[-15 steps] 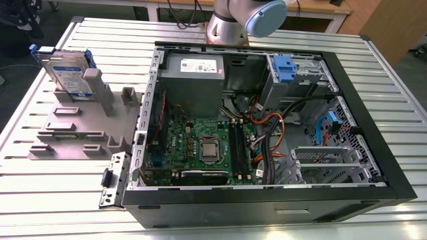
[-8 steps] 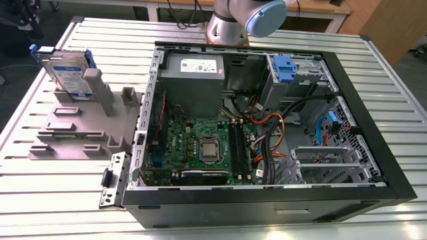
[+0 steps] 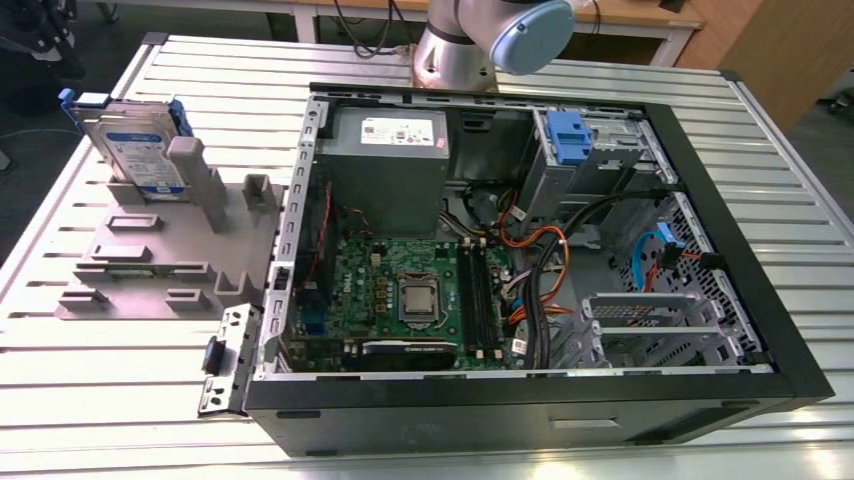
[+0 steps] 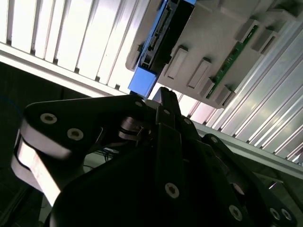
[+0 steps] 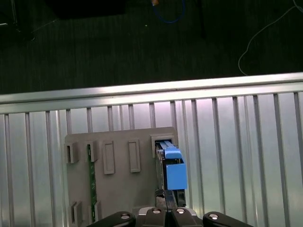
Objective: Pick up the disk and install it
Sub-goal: 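Pick up the disk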
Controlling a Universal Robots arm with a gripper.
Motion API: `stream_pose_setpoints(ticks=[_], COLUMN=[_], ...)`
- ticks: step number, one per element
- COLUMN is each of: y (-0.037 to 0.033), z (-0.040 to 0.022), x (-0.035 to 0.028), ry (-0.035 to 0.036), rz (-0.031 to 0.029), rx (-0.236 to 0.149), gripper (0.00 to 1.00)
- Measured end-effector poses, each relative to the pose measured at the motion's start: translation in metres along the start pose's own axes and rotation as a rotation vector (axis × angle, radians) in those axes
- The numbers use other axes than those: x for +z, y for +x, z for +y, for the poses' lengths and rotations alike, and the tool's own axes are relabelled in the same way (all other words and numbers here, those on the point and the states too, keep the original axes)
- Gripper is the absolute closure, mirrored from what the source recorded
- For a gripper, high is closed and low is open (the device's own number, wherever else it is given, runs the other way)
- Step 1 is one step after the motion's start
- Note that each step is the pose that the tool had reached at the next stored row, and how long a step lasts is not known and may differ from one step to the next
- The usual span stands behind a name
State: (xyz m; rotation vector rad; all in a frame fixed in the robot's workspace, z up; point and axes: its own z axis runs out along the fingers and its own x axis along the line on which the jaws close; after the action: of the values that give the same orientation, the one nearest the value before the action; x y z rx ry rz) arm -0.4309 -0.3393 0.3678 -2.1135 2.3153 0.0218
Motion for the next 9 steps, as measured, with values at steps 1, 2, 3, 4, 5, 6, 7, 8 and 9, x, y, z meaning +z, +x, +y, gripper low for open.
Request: stream_pose_setpoints(ticks=[1,2,3,4,5,6,7,8,9], y=[0.0,0.0,0.0,0.0,0.0,0.0,0.0,0.0,0.0], z=[0.0,0.0,0.0,0.0,0.0,0.0,0.0,0.0,0.0], x=[0.0,0.0,0.0,0.0,0.0,0.0,0.0001,0.0001,0.0005], ry=[0.0,0.0001,0.0001,0.0,0.0001,0.0001,0.0001,0.0,0.0], rz=[-0.0001,0.0,0.0,0.0,0.0,0.0,0.0,0.0,-0.0002], rx=[0.0,0.0,0.0,0.0,0.0,0.0,0.0,0.0,0.0], gripper=[0.89,0.89,0.89,0.89,0.89,0.89,0.89,0.89,0.89])
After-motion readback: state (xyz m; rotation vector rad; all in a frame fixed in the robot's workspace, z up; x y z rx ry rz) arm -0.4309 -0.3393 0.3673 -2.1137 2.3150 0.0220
